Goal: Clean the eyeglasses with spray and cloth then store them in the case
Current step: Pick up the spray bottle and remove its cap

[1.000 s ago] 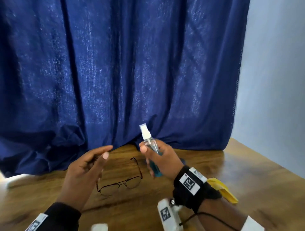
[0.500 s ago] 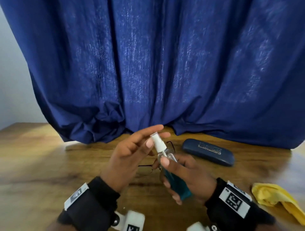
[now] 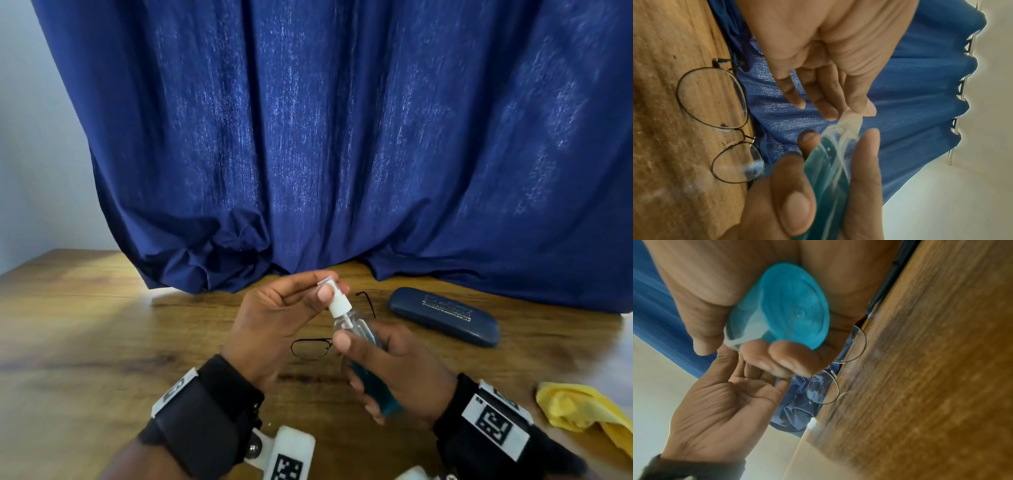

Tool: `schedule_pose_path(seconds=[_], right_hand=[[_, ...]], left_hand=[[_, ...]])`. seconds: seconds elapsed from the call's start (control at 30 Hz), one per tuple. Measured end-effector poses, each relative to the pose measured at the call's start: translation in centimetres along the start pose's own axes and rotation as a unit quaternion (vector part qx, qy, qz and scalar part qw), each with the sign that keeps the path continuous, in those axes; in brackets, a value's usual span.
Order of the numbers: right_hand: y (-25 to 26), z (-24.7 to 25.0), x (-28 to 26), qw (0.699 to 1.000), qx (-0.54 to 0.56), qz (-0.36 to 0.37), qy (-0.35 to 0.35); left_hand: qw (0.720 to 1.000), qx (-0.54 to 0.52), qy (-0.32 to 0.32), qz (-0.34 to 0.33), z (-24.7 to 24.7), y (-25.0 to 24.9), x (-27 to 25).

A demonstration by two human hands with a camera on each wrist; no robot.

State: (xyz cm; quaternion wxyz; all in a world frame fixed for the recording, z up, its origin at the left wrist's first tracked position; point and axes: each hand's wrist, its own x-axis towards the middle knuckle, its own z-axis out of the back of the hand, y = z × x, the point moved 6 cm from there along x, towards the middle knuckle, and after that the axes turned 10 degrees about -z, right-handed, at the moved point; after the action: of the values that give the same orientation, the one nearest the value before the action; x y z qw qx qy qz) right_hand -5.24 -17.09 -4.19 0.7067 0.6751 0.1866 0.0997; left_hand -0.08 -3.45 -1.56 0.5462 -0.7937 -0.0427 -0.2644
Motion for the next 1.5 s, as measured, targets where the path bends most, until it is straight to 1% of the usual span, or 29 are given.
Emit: schedule_pose_path(seconds=[0.1,0.17,0.27,0.33,0.47,0.6,0.67,0.73,0.83,0.9,1.0,1.1,1.13,1.17,1.23,1.27,1.3,1.33,1.37,1.43,1.5], right_hand=[[0.1,0.1,0.0,1.0,-0.012,0.008,-0.006],[0.1,0.2,0.1,1.0,-0.017,0.009,-0.01],[0.0,0.4,0.3,1.0,-0.002,-0.003,-0.012],[-0.1,0.2,0.3,1.0,0.006,-0.01,-0.003],[-0.1,-0.4,0.2,1.0,0.018,-0.005,0.008],[0.3,-0.8,0.0,1.0,-0.002,0.011,0.002],[0.3,-0.8,0.0,1.0,-0.007,0.015,0.006],[0.1,-0.8,0.0,1.0,-0.003,0.007,0.006],[-0.2,-0.4,0.2,1.0,0.011,-0.003,-0.004],[-0.2,-0.2,0.2,1.0,0.016,-0.003,-0.004],[0.0,-0.5,0.2,1.0,0.012,-0.009,0.005],[0.1,-0.7,0.3,1.0,-0.01,-0.011,-0.006],[0.2,-0.8,0.3,1.0,-0.027,-0.005,-0.011],[0.2,-0.8,0.1,0.999,-0.047,0.002,-0.014],[0.3,-0.6,-0.1,0.998,-0.065,0.012,-0.022],[0.4,-0.3,-0.2,0.998,-0.059,0.016,-0.031],[0.4,-0.1,-0.2,0.998,-0.05,0.017,-0.04],[0.5,0.2,-0.2,0.997,-0.045,0.02,-0.052],[0.6,0.4,-0.2,0.997,-0.046,0.025,-0.061],[0.6,0.6,-0.1,0.996,-0.053,0.033,-0.07],[0.4,0.6,-0.1,0.995,-0.062,0.031,-0.073]], left_hand=[[1.0,0.001,-0.004,0.01,0.0,0.0,0.0],[1.0,0.002,0.006,0.018,-0.1,0.0,0.0],[0.998,-0.017,0.05,0.033,-0.6,-0.2,-0.1],[0.997,-0.036,0.066,0.033,-0.7,-0.4,-0.1],[0.999,-0.015,0.029,0.005,-0.1,-0.6,0.0],[1.0,-0.006,-0.02,-0.002,0.3,-0.8,0.2],[1.0,0.001,-0.024,-0.007,0.4,-0.7,0.2],[1.0,-0.007,-0.008,0.004,0.4,-0.4,0.3],[0.998,-0.036,0.047,0.026,-0.4,-0.7,0.0],[0.996,-0.047,0.066,0.023,-0.7,-1.0,0.0],[0.999,-0.046,0.028,0.001,0.1,-1.0,0.1],[1.0,-0.027,-0.013,-0.001,0.8,-1.1,0.3],[0.999,-0.033,-0.04,-0.002,1.6,-1.4,0.7],[0.995,-0.048,-0.086,-0.009,3.0,-2.0,1.2],[0.977,-0.078,-0.19,-0.05,7.3,-4.0,2.1],[0.968,-0.074,-0.227,-0.075,9.4,-5.2,2.4],[0.964,-0.049,-0.247,-0.087,11.1,-6.2,2.4],[0.964,-0.004,-0.253,-0.083,12.2,-6.4,2.4],[0.965,0.056,-0.248,-0.06,12.8,-6.1,2.3],[0.962,0.172,-0.211,-0.004,13.0,-4.2,2.1],[0.953,0.251,-0.165,0.035,12.7,-2.3,2.1]])
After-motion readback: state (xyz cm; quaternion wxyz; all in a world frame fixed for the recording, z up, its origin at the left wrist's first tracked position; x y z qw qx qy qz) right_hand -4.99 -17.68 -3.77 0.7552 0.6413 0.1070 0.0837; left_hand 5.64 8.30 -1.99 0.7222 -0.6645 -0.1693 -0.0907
